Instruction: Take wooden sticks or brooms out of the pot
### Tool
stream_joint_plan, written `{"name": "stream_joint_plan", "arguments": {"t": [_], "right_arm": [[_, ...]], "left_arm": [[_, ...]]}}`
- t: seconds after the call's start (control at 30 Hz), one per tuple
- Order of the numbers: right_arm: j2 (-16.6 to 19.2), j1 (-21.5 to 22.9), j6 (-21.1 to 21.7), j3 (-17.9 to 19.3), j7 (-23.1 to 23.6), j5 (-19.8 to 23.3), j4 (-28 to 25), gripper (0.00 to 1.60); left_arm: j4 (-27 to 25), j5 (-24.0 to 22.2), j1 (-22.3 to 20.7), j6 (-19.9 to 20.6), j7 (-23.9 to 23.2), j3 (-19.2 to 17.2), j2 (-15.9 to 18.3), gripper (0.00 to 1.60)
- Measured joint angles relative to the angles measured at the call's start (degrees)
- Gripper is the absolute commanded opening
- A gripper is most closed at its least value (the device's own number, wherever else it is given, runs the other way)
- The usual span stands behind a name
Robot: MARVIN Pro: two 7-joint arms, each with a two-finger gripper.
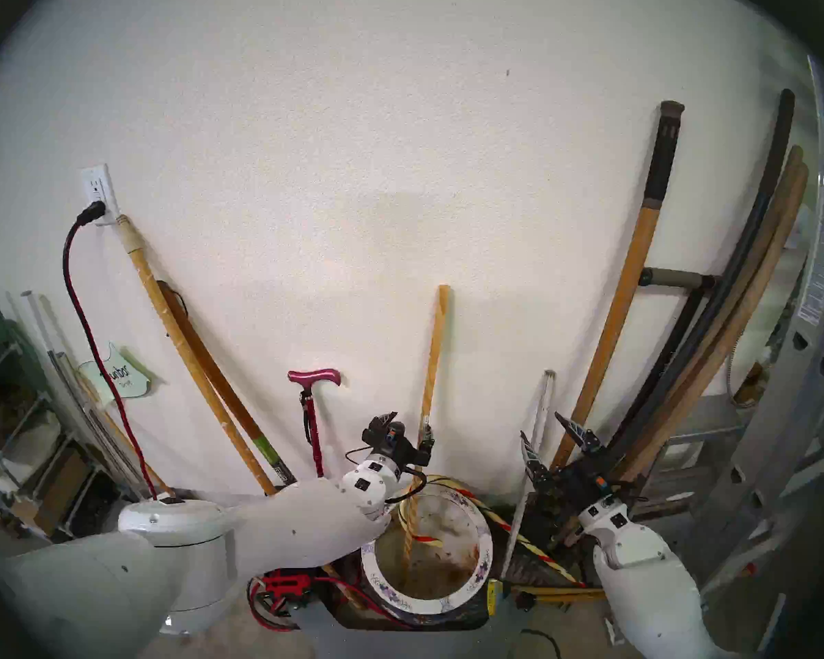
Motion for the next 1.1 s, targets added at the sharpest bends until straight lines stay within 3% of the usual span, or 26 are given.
{"name": "stream_joint_plan", "arguments": {"t": [0.63,0.67,0.7,0.73,1.1], "right_arm": [[0.0,0.0,0.0,0.0,0.0,0.0,0.0,1.6],[0.0,0.0,0.0,0.0,0.0,0.0,0.0,1.6],[0.0,0.0,0.0,0.0,0.0,0.0,0.0,1.6],[0.0,0.0,0.0,0.0,0.0,0.0,0.0,1.6],[0.0,0.0,0.0,0.0,0.0,0.0,0.0,1.6]], "left_arm": [[19.5,-3.1,-1.6,-1.6,-8.7,-2.5,-11.1,1.6],[20.8,-3.3,-1.7,-1.8,-9.1,-2.6,-11.9,1.55],[21.4,-3.3,-1.8,-1.8,-9.3,-2.7,-12.2,0.27],[22.4,-3.5,-1.8,-2.0,-9.6,-2.9,-12.8,0.0],[29.2,-3.9,-2.0,-5.6,-11.5,-3.5,-16.9,0.0]]}}
